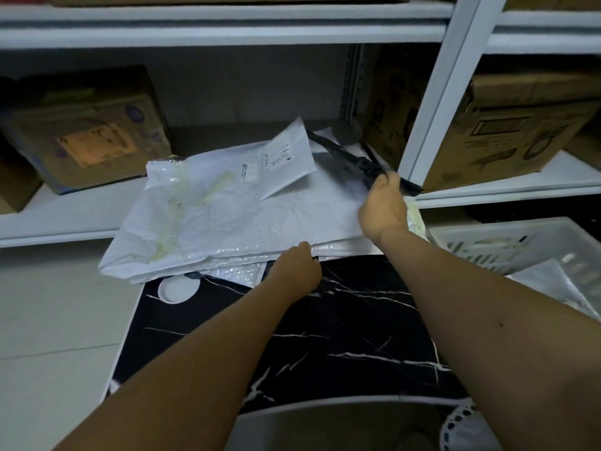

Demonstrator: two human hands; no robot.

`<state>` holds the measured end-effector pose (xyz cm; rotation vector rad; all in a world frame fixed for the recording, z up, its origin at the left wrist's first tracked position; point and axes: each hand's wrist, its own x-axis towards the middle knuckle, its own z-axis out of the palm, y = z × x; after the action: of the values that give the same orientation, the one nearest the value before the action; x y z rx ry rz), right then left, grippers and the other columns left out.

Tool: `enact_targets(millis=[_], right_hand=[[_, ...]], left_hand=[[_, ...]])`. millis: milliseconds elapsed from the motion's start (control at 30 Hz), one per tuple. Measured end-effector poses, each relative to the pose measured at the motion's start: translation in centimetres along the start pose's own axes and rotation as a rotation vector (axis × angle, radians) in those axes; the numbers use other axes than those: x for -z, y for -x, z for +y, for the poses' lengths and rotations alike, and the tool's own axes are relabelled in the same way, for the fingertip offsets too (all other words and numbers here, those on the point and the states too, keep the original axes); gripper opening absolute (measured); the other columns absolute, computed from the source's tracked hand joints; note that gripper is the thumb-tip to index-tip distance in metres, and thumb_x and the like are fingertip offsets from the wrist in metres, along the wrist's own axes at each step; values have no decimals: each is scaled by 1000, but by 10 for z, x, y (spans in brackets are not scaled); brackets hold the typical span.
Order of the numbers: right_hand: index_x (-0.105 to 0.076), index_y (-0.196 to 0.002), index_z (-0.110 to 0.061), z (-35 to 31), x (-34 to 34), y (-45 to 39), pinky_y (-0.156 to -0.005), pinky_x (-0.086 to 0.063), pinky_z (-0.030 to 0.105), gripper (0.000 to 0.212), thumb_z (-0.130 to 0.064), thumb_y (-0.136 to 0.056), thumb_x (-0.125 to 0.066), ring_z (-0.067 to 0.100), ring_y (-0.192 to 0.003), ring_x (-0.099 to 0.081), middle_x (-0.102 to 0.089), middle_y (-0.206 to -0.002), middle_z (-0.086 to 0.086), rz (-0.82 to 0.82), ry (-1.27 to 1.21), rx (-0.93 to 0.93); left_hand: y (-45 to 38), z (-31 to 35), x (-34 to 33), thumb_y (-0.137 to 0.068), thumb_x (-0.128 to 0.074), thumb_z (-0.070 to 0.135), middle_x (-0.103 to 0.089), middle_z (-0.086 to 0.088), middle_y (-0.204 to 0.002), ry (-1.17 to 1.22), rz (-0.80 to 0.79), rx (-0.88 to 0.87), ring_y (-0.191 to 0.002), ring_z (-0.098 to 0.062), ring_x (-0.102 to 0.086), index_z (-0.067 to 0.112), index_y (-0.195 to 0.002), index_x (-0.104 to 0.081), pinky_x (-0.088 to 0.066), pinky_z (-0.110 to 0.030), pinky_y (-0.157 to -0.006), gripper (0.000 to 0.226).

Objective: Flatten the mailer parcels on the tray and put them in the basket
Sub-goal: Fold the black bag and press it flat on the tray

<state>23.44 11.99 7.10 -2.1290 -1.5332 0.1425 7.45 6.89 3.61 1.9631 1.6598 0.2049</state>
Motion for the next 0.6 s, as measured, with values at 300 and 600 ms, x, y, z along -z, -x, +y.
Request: enact_targets(millis=[300, 600], right_hand=[[-44, -125, 2, -12, 79, 46, -84, -40, 29, 39, 9, -88, -52, 33, -100, -54, -34, -139, 14, 243, -186, -34], [-57, -111, 3, -16, 110, 113, -75, -31, 23, 27, -13, -101, -37, 27, -95, -53, -51, -122, 14, 357, -215, 242]], left_hand=[[52, 23, 23, -102, -33, 23, -55, -18, -123, 76, 22, 17, -97, -27, -49, 2, -125, -44, -34, -29, -76, 32], [94, 28, 60, -99, -14, 55, -41, -19, -142, 548, 165, 252, -114, -36, -55, 14, -151, -14, -45, -46, -99, 66]])
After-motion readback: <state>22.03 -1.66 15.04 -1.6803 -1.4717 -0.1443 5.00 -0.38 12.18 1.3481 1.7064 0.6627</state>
